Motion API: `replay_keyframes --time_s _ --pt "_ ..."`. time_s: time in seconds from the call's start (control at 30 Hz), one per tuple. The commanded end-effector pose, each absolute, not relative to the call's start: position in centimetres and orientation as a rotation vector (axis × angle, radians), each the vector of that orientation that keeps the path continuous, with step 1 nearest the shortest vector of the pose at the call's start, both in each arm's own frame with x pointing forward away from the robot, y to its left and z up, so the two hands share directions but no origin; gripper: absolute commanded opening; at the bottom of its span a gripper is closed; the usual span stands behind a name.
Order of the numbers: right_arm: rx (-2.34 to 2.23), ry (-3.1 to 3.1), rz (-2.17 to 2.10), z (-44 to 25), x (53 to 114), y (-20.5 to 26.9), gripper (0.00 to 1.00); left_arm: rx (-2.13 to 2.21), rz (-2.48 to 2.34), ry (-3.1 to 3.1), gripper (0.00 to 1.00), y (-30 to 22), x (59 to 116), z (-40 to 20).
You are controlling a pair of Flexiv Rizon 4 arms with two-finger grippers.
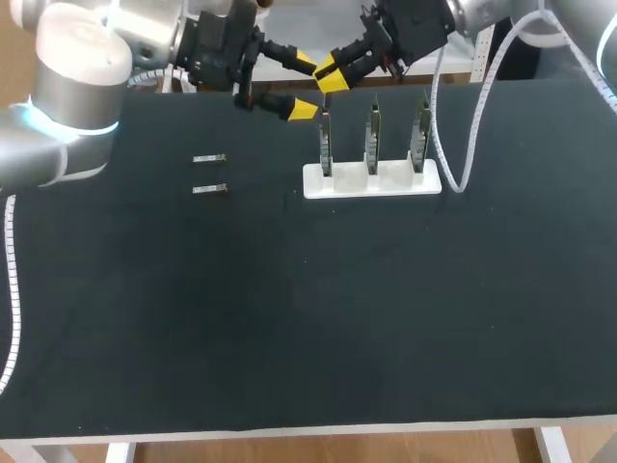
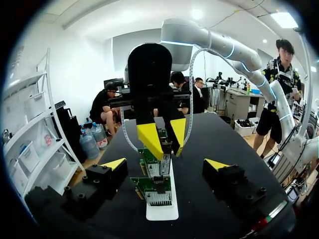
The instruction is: Pick up the optical module with the left hand, and insert it into the network port with the right hand.
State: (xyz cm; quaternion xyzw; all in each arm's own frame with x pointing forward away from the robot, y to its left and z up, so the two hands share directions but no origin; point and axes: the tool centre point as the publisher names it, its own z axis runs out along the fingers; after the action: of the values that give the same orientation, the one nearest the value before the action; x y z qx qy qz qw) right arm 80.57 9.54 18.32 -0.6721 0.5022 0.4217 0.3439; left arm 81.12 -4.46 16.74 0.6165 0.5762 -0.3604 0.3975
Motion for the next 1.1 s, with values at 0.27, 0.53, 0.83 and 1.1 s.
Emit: replay_keyframes --time_s 0.27,0.53,0.83,1.1 --pt "-1.819 1.292 1.177 18.1 81.7 9.7 0.0 1.569 -0.916 1.462 1.0 -4.6 81.4 16.8" --pt "-1.8 1.309 1.18 17.7 81.5 9.4 0.0 1.569 -0.916 1.462 1.0 -4.6 81.4 16.8" --pt "-1.795 1.312 1.188 17.4 81.7 9.5 0.0 1.569 -0.916 1.462 1.0 -4.6 81.4 16.8" --pt "-1.804 1.293 1.186 17.8 82.1 10.0 0.0 1.569 -0.916 1.462 1.0 -4.6 81.4 16.8"
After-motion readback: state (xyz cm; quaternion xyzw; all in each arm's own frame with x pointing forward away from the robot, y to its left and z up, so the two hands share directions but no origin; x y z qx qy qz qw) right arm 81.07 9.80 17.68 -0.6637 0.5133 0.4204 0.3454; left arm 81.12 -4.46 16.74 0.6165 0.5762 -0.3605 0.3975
